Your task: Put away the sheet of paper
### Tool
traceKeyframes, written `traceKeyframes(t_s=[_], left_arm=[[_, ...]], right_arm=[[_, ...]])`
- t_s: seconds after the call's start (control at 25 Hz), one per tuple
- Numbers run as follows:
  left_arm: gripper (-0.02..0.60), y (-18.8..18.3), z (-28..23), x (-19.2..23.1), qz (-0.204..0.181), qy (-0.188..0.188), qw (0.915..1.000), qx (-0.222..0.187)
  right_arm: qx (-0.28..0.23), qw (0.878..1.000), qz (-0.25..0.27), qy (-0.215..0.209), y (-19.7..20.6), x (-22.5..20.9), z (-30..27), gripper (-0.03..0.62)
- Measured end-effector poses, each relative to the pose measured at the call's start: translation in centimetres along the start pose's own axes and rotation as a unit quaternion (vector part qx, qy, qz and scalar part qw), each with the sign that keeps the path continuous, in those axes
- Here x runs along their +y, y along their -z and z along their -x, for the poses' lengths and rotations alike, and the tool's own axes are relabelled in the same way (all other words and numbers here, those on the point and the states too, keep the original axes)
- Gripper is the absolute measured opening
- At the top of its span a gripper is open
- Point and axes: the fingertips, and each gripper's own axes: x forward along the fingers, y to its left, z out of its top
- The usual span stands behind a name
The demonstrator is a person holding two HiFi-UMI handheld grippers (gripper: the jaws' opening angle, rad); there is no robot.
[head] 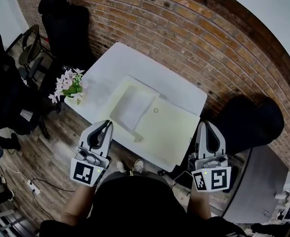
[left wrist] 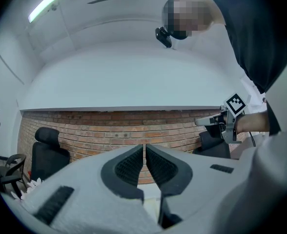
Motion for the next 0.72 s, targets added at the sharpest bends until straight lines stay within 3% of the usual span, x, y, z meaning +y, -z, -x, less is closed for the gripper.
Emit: traceKeyframes(t_s=[0.72], left_arm=[[0.038,-0.08,0.50,-0.29,-0.006,-0.006,0.9999,0.006]], right_arm=[[-0.007,1.000,-0.007,-0.001,0.36,0.09,0.14,0.014]])
